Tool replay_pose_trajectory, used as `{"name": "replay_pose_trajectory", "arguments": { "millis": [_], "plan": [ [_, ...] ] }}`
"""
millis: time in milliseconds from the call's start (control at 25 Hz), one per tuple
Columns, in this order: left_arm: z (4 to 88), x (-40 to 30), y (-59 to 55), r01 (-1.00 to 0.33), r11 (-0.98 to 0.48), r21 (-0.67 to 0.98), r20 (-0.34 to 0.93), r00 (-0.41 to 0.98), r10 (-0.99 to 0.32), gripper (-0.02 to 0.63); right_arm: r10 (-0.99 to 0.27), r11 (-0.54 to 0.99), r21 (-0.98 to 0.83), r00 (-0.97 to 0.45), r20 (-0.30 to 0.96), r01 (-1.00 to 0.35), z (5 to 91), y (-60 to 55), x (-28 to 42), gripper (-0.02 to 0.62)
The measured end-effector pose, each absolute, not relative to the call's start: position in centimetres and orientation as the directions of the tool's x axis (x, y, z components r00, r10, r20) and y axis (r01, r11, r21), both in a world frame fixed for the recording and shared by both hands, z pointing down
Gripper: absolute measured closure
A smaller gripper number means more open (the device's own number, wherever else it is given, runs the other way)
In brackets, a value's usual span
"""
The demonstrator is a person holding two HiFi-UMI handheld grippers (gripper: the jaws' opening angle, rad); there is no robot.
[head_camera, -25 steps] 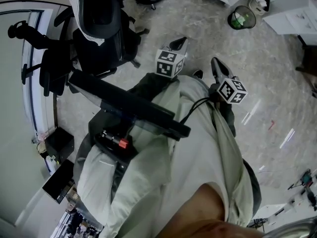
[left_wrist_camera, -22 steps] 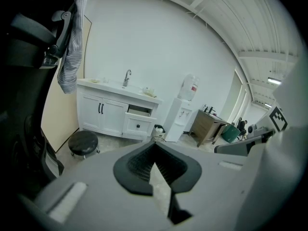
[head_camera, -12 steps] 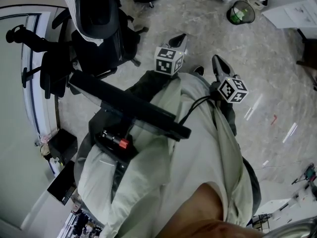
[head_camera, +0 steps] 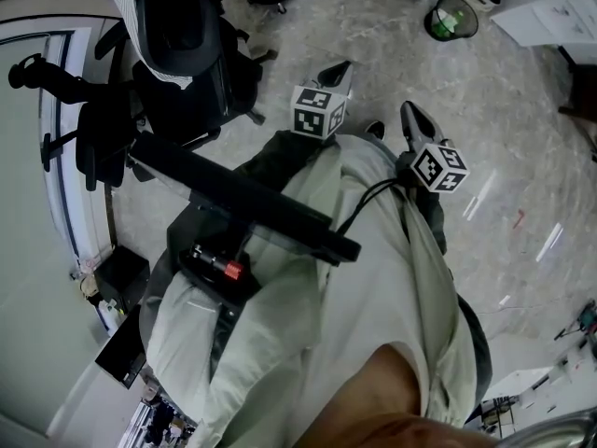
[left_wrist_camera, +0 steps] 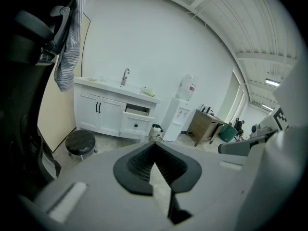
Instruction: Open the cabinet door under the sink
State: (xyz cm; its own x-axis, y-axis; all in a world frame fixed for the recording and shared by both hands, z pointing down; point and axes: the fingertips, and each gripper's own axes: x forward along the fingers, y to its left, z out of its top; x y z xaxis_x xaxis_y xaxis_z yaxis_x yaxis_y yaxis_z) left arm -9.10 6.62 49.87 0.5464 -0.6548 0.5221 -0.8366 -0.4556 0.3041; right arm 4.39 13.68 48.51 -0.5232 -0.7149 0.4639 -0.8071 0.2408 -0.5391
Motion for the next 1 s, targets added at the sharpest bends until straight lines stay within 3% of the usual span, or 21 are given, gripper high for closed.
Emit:
{"name": "replay_pose_trajectory", "arguments": {
  "millis": [1000],
  "plan": [
    [49.81, -8.82, 6.15, -0.833, -0.459, 0.309, 0.521, 0.552, -0.651, 0.598, -0.732, 0.252, -0.532, -0.518, 0.442, -0.809, 47.71, 13.37, 4.73, 0.594]
  ]
}}
